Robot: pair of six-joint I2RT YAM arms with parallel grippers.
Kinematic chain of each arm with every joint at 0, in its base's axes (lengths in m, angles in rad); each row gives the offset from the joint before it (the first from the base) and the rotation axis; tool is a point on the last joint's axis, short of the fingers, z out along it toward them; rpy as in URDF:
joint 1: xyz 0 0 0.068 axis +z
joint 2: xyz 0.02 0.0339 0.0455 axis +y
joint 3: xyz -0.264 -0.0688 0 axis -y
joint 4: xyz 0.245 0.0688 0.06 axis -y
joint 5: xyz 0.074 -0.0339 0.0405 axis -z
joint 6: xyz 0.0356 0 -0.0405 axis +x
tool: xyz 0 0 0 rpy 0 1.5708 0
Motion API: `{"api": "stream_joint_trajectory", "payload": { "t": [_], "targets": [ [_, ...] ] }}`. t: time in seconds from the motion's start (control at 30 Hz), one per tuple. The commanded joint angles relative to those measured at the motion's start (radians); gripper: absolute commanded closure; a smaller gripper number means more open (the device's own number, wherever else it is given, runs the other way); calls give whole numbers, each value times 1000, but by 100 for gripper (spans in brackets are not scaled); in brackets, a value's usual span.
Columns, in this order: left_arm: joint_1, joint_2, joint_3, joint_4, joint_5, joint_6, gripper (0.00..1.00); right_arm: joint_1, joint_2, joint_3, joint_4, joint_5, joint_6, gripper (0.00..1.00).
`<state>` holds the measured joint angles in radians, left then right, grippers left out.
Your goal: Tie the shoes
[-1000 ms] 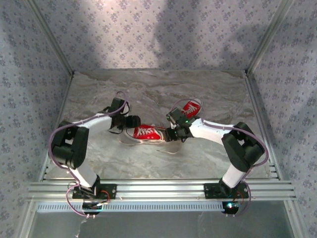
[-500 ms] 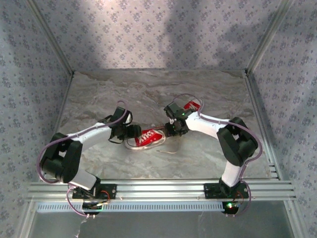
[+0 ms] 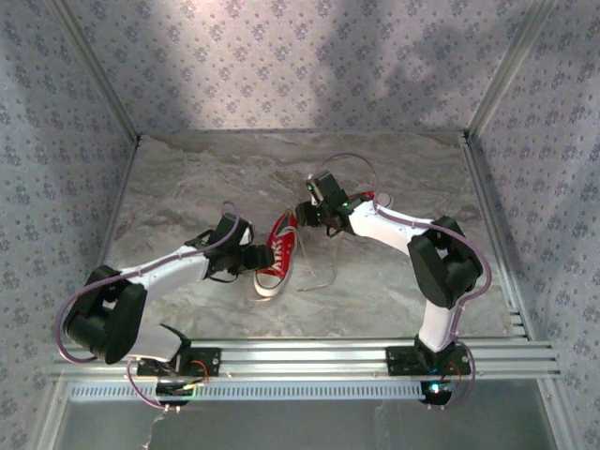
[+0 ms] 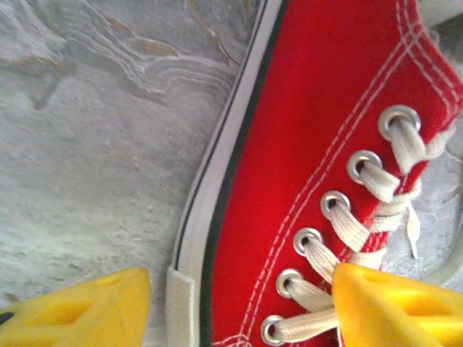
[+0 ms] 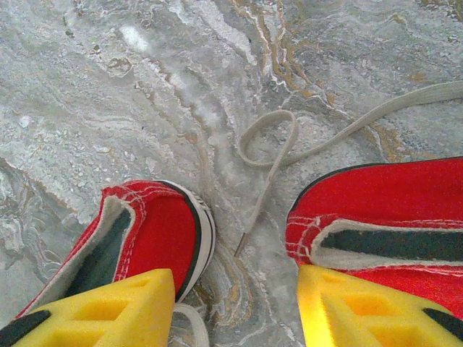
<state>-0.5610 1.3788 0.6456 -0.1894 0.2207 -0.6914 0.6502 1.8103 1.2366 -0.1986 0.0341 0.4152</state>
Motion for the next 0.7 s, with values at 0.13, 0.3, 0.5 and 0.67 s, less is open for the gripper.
{"api": "stream_joint_trajectory", "payload": {
  "t": [0.13, 0.3, 0.5, 0.67],
  "targets": [
    [-38, -69, -38, 116, 77, -54, 30, 15, -152, -110, -15, 61, 24, 50],
    [-38, -130, -40, 63, 8, -45, 27, 40, -232, -205, -55, 61, 8, 50],
    [-38, -248, -21, -163, -252, -24, 24, 146, -266, -274, -120, 77, 12, 51],
    [-103, -319, -9, -301, -380, -20, 25, 200, -204, -258, -169, 120, 44, 52]
  ]
}}
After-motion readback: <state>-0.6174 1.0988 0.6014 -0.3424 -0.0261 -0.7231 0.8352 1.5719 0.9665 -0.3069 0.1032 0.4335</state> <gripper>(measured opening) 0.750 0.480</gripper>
